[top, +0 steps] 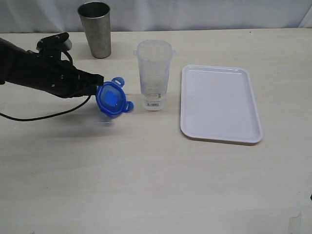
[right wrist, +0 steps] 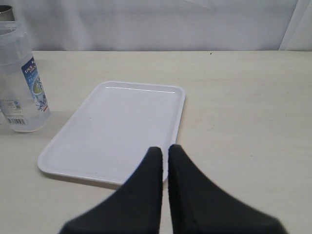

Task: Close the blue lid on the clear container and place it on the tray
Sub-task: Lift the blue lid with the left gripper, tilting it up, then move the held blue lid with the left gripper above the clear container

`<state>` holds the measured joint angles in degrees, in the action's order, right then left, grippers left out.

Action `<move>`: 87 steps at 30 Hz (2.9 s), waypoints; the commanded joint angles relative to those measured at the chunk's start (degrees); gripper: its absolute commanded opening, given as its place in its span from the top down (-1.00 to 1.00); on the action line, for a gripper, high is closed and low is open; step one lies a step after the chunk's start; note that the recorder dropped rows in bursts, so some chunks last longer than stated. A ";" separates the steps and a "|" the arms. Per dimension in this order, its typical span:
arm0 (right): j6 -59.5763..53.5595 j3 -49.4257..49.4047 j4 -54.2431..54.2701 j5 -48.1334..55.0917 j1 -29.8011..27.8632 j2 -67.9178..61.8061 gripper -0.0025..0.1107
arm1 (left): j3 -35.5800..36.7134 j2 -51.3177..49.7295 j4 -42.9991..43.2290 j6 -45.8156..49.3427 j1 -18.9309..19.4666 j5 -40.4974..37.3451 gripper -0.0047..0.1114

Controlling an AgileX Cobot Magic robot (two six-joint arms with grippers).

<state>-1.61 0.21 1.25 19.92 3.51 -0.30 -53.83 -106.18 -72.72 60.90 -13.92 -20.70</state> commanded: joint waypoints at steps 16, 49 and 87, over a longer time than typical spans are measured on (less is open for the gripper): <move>-0.32 -0.21 -0.46 -0.16 -0.30 0.30 0.88 | -0.21 11.78 6.33 0.30 -0.13 6.20 0.92; -0.32 -0.21 -0.46 -0.16 -0.30 0.30 0.88 | -16.45 13.66 6.30 37.08 -5.37 10.35 0.92; -0.32 -0.21 -0.46 -0.16 -0.30 0.30 0.88 | -14.40 5.85 17.64 57.61 -22.98 38.71 0.92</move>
<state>-1.61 0.21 1.25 19.92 3.51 -0.30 -68.71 -100.01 -55.52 118.54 -36.16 18.94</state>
